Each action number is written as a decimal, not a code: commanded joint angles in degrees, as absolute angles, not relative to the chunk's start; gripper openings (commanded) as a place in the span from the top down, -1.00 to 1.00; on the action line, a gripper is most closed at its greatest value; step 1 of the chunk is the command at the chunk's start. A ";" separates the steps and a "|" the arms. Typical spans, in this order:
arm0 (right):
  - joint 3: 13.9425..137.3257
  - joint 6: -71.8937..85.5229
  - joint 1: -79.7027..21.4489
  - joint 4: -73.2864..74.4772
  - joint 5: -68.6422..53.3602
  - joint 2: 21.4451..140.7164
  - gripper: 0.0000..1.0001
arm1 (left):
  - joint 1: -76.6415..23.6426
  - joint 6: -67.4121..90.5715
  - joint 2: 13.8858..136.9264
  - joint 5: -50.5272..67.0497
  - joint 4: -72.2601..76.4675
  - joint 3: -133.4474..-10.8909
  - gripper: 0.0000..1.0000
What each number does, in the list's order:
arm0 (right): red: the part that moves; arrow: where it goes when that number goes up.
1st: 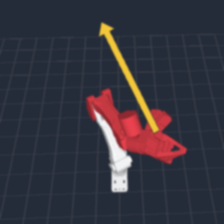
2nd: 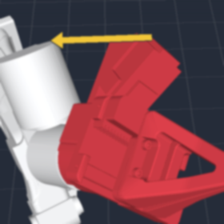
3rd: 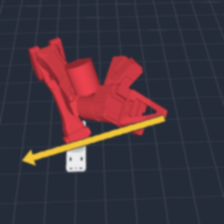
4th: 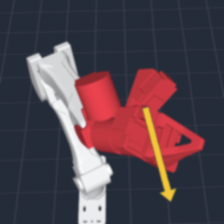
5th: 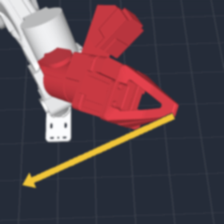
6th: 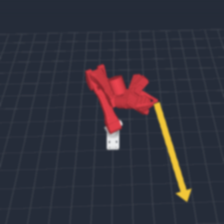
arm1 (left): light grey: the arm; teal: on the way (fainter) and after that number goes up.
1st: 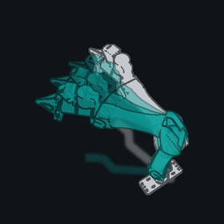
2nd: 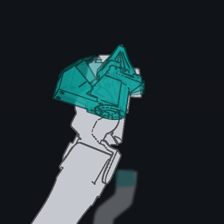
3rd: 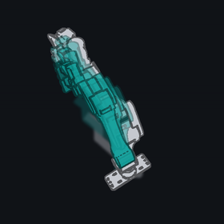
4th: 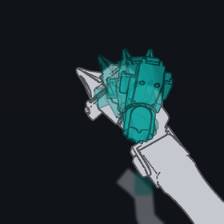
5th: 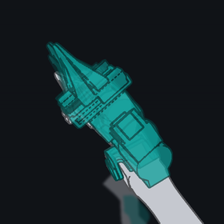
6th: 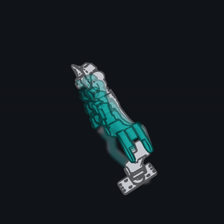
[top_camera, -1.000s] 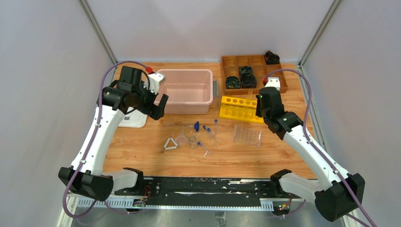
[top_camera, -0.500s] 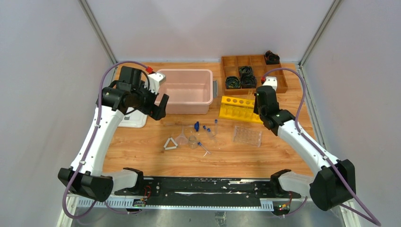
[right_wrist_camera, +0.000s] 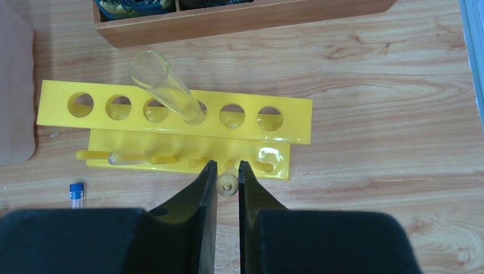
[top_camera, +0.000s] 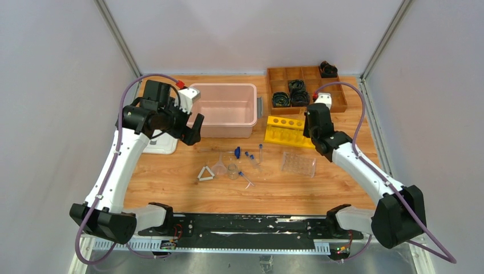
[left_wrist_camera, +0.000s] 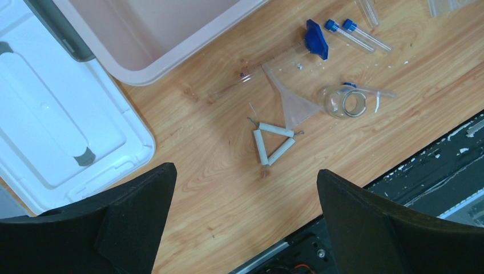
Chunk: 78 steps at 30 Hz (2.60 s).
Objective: Organize the chemistry lab equipment
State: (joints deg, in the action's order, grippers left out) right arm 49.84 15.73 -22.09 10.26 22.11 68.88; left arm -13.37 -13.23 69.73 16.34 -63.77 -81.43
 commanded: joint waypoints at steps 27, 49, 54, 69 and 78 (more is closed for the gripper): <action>49.19 17.25 -21.18 8.02 21.31 67.40 1.00 | -13.62 -12.84 68.32 18.56 -63.98 -82.05 -1.00; 49.77 16.26 -20.61 6.80 23.31 70.73 1.00 | -13.62 -13.36 68.23 19.42 -64.00 -82.34 -1.00; 50.45 15.57 -20.33 6.85 23.61 69.13 1.00 | -13.62 -13.45 68.36 19.62 -63.97 -82.24 -1.00; 50.61 16.84 -19.63 5.62 21.48 72.71 1.00 | -13.62 -13.62 68.26 19.69 -63.98 -82.16 -1.00; 50.21 16.75 -19.51 4.94 21.65 74.85 1.00 | -13.58 -13.62 68.29 19.78 -64.01 -82.18 -1.00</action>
State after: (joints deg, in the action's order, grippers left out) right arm 49.34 16.47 -20.45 6.57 21.02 73.71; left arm -13.37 -13.26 69.45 18.94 -63.77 -81.43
